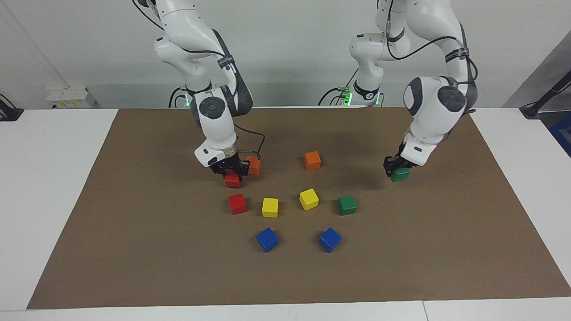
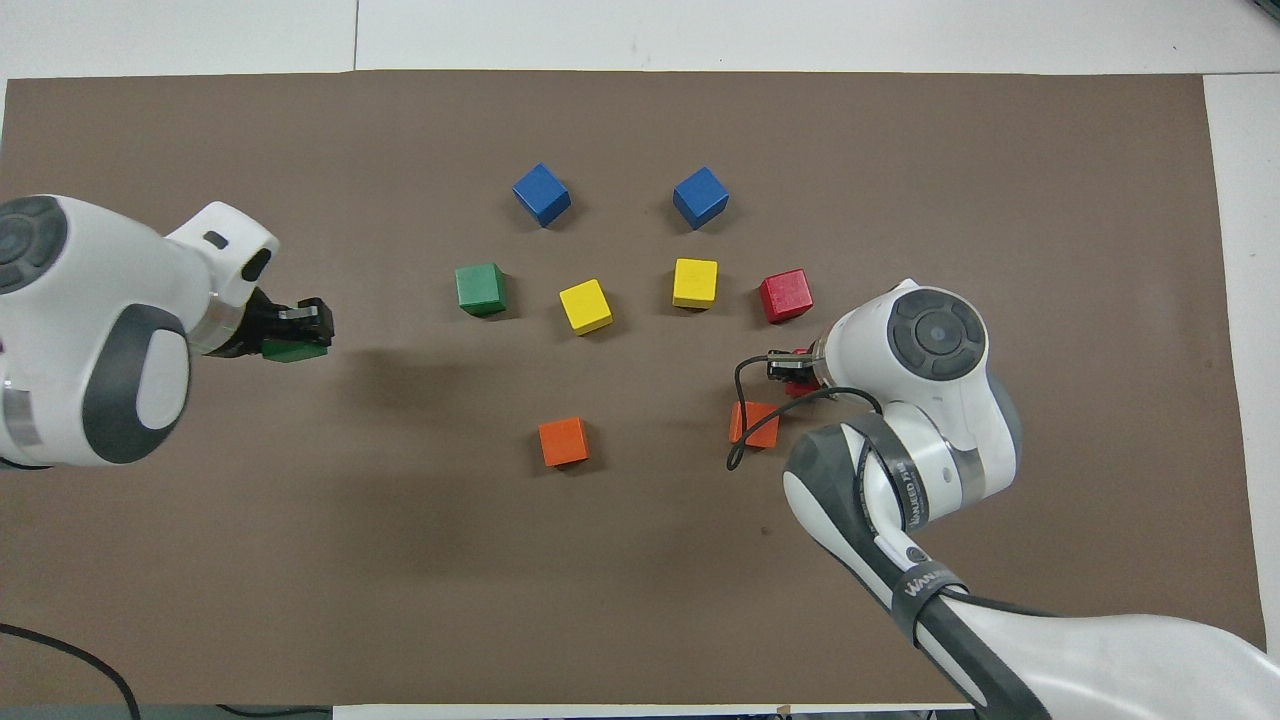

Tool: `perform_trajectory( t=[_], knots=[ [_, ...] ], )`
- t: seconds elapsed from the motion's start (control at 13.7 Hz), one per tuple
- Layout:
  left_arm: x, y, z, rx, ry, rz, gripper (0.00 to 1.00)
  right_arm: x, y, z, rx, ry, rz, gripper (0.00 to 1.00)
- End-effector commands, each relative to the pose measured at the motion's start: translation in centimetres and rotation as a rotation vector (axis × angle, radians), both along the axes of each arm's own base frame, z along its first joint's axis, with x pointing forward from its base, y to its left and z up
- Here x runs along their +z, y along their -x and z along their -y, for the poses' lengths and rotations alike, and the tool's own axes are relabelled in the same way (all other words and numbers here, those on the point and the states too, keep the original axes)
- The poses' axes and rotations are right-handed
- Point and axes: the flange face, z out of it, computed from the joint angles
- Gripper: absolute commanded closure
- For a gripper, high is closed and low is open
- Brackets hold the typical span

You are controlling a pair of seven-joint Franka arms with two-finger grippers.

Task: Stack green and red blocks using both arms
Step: 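Carry the green cube outward with the left gripper while the right gripper carries red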

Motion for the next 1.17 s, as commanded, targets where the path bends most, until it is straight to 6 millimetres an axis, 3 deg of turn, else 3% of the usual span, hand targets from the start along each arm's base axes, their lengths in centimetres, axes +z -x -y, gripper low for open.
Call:
perform_trajectory(
  t=[0.0, 0.07, 0.22, 0.29, 0.36, 0.73, 1.09],
  knots=[
    [-1.0, 0.6, -8.0, -0.085, 0.012, 0.010, 1.00, 8.9, -4.4, 5.2, 0.104, -0.004, -0.043, 1.00],
    [-1.9, 0.7, -10.6, -0.102, 0.009, 0.028, 1.00, 10.6, -5.6, 9.3, 0.179, -0.011, -0.033, 1.00],
    [-3.6, 1.5, -13.7, -0.094, -0.002, 0.061, 1.00, 11.0, -6.6, 17.1, 0.303, -0.019, -0.006, 1.00],
    [-5.0, 1.9, -14.6, -0.082, -0.002, 0.058, 1.00, 10.8, -6.7, 19.9, 0.331, -0.018, 0.009, 1.00],
    [-5.7, 2.2, -15.4, -0.064, -0.006, 0.066, 1.00, 10.5, -6.5, 21.4, 0.317, -0.019, 0.007, 1.00],
    [-9.4, 2.4, -15.5, -0.073, -0.007, 0.064, 1.00, 6.0, -4.9, 23.4, 0.236, -0.007, 0.056, 1.00],
    [-10.1, 2.3, -15.7, -0.087, -0.009, 0.064, 1.00, 2.5, -3.8, 23.2, 0.159, -0.002, 0.081, 1.00]
  ],
)
